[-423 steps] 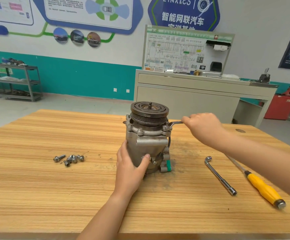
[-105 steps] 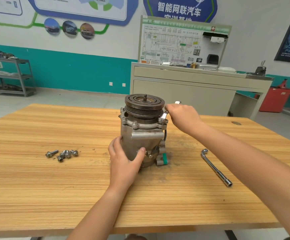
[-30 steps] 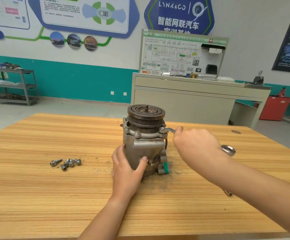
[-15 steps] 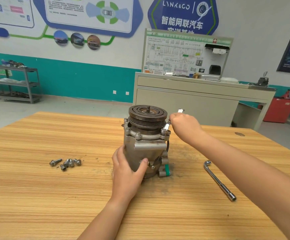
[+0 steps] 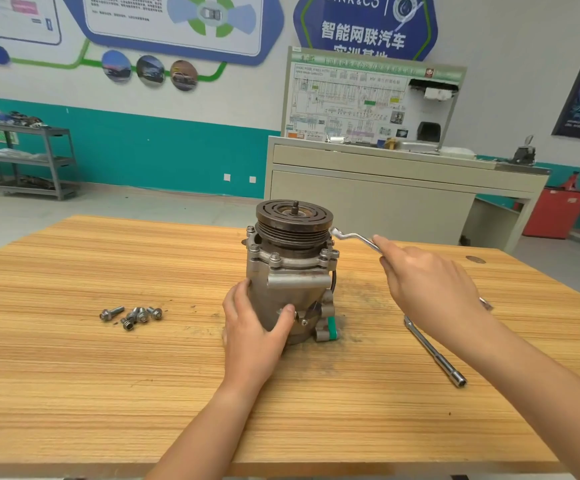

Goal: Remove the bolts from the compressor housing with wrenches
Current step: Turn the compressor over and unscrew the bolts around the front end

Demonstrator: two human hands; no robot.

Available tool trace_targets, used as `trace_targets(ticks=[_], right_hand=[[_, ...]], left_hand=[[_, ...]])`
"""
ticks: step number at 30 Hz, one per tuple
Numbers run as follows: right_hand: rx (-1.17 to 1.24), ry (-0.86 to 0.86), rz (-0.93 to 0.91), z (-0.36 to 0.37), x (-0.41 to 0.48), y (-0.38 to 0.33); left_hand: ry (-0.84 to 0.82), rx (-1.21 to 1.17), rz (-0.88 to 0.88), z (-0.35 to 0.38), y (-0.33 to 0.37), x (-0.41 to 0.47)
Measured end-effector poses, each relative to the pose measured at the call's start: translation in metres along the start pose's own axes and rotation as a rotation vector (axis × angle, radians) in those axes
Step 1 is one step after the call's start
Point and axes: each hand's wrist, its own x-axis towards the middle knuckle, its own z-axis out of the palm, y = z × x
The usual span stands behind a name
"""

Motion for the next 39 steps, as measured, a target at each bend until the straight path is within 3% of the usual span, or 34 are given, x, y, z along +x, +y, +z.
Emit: trace_targets(ticks=[4, 11, 20, 26, 34, 39], right_hand=[[-0.123, -0.048, 0.004, -0.013, 0.002, -0.015], [-0.307, -0.235, -0.154, -0.042, 0.009, -0.046], [-0.354, -0.386, -0.227, -0.051, 0.012, -0.057], [-0.292, -0.347, -0.125, -0.042, 0.002, -0.059], [-0.442, -0.247, -0.358, -0.027, 0.003, -0.041], [-0.531, -0.224, -0.385, -0.033, 0.009, -0.022]], left_hand=[[-0.003, -0.004, -0.001, 0.000, -0.001, 0.000], [0.022, 0.018, 0.008, 0.001, -0.002, 0.001], [0.045, 0.065, -0.005, 0.003, -0.002, 0.001], [0.056, 0.070, -0.013, 0.004, -0.003, 0.002], [0.091, 0.096, 0.009, 0.006, -0.005, 0.002], [0.072, 0.070, 0.022, 0.005, -0.006, 0.003]])
